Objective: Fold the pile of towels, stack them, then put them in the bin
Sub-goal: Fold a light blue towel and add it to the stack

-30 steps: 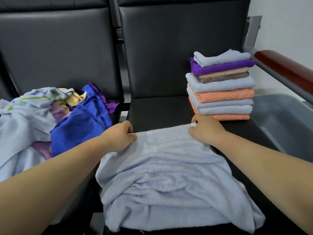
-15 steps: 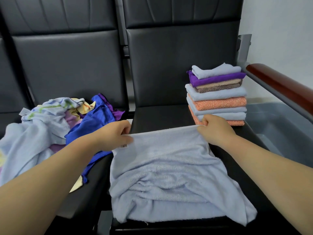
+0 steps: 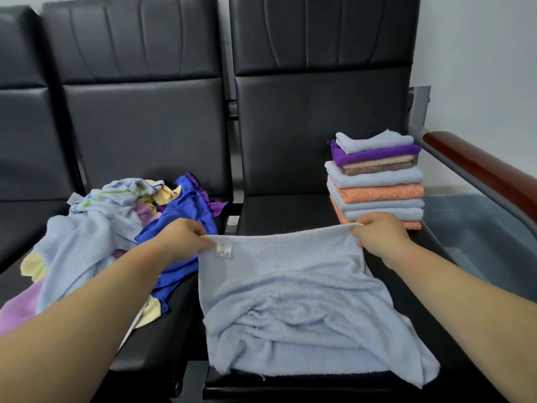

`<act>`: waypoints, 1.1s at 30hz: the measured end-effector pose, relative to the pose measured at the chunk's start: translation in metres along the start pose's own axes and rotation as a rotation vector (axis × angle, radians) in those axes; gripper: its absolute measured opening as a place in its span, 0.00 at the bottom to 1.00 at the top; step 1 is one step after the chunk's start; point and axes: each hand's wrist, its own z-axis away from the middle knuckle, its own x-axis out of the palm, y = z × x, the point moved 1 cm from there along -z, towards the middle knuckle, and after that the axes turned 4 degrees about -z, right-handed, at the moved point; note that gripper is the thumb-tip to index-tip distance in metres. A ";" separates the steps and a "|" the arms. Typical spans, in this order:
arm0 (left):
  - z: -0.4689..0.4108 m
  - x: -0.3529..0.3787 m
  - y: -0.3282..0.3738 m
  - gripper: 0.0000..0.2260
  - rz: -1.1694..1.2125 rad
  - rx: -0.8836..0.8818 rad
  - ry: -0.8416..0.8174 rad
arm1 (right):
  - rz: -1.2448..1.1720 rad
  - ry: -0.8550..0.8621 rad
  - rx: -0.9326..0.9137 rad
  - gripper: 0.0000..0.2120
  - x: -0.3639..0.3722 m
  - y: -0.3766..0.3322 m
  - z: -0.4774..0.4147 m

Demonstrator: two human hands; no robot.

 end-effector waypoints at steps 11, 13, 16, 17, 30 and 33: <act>0.001 -0.050 0.041 0.03 0.920 -0.053 0.241 | -0.726 -0.063 0.023 0.05 -0.015 -0.071 -0.014; -0.001 -0.085 0.058 0.05 0.924 0.099 0.383 | -0.771 -0.016 -0.103 0.03 -0.033 -0.105 -0.022; 0.004 -0.133 0.078 0.04 0.900 0.240 0.556 | -0.787 0.047 -0.232 0.02 -0.065 -0.149 -0.027; 0.008 -0.140 0.081 0.04 0.882 0.270 0.585 | -0.774 0.058 -0.262 0.03 -0.073 -0.155 -0.028; 0.029 0.003 -0.023 0.07 -0.051 0.190 0.084 | 0.195 -0.321 -0.192 0.10 -0.031 0.009 0.020; 0.032 0.007 -0.022 0.07 -0.019 0.219 0.071 | 0.227 -0.358 -0.215 0.10 -0.031 0.012 0.029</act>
